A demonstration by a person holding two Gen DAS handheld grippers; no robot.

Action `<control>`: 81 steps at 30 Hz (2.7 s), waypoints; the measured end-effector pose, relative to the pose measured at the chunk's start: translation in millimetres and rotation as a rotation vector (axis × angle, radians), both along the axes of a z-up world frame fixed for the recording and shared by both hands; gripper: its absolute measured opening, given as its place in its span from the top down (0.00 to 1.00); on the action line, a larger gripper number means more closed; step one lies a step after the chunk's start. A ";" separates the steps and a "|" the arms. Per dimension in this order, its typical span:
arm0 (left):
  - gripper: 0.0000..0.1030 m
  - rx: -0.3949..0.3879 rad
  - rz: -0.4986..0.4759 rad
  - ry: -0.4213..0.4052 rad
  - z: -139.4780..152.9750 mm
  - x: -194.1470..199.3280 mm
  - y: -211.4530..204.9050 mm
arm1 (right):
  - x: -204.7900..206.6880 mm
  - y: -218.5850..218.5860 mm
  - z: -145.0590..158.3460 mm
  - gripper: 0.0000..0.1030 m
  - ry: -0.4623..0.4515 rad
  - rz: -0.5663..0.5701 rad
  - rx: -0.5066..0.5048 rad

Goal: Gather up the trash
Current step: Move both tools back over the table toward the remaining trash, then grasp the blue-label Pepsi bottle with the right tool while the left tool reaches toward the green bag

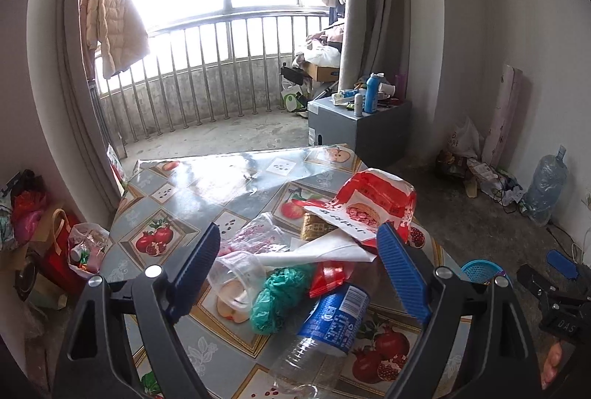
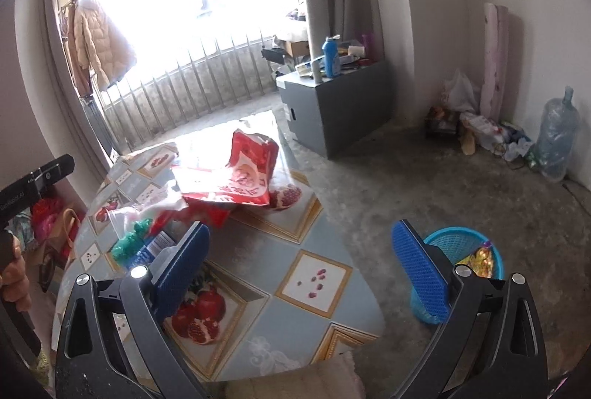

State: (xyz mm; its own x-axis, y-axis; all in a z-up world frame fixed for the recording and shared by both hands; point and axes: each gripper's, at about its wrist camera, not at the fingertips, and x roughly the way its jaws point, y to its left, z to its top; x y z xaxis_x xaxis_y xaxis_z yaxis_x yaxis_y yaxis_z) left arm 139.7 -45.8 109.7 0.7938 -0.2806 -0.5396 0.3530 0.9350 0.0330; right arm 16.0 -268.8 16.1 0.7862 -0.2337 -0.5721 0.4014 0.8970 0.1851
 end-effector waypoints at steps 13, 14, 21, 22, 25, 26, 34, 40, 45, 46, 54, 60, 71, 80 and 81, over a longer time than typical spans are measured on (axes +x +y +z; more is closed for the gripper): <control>0.18 -0.051 0.059 -0.009 -2.2 -7.8 53.1 | 8.7 35.0 13.9 0.08 -0.035 0.052 -0.013; 0.18 -0.054 0.062 -0.010 -2.5 -8.9 55.7 | 8.9 36.9 14.8 0.08 -0.037 0.055 -0.016; 0.18 -0.065 0.072 -0.012 -2.1 -13.0 64.9 | 8.1 43.8 18.1 0.08 -0.050 0.063 -0.020; 0.18 -0.065 0.073 -0.012 -1.4 -13.0 65.9 | 8.0 44.3 18.9 0.08 -0.054 0.062 -0.021; 0.18 -0.067 0.076 -0.012 -1.2 -12.3 67.9 | 7.8 44.8 18.9 0.08 -0.062 0.061 -0.018; 0.18 -0.067 0.077 -0.013 -1.4 -12.5 68.1 | 8.0 45.1 18.7 0.08 -0.063 0.060 -0.014; 0.18 -0.056 0.087 -0.002 -7.0 -9.7 68.5 | 6.6 31.5 16.1 0.08 -0.070 0.054 -0.011; 0.18 -0.061 0.111 -0.003 -10.5 -9.7 74.2 | -1.3 -8.2 10.6 0.08 -0.062 -0.022 0.038; 0.18 -0.077 0.107 0.018 -23.9 -4.9 78.8 | 5.4 -18.1 2.3 0.11 -0.030 -0.013 0.082; 0.18 -0.079 0.104 0.024 -26.7 -3.3 79.2 | 8.1 -17.3 0.6 0.11 -0.023 -0.003 0.088; 0.18 -0.105 0.046 0.050 -43.4 12.0 72.2 | 32.4 -13.0 -14.9 0.19 0.031 0.063 0.144; 0.18 -0.111 -0.050 0.018 -42.4 25.6 48.6 | 49.3 -22.7 -18.8 0.24 0.042 0.077 0.184; 0.26 -0.053 -0.118 0.001 -60.8 43.7 22.5 | 70.6 -48.0 -25.6 0.34 0.056 0.075 0.204; 0.41 -0.086 -0.058 0.096 -78.1 34.5 54.1 | 70.1 -29.4 -47.8 0.42 0.117 0.172 0.315; 0.42 -0.087 -0.052 0.108 -81.4 30.1 58.5 | 68.9 -24.6 -49.5 0.42 0.124 0.186 0.326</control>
State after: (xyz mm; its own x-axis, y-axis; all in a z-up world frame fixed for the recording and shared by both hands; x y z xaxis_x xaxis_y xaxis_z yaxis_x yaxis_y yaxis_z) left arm 169.7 12.7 28.3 0.7155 -0.3688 -0.5934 0.3978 0.9132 -0.0881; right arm 84.9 -293.3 -33.5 0.7183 0.1159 -0.6860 0.2748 0.8586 0.4328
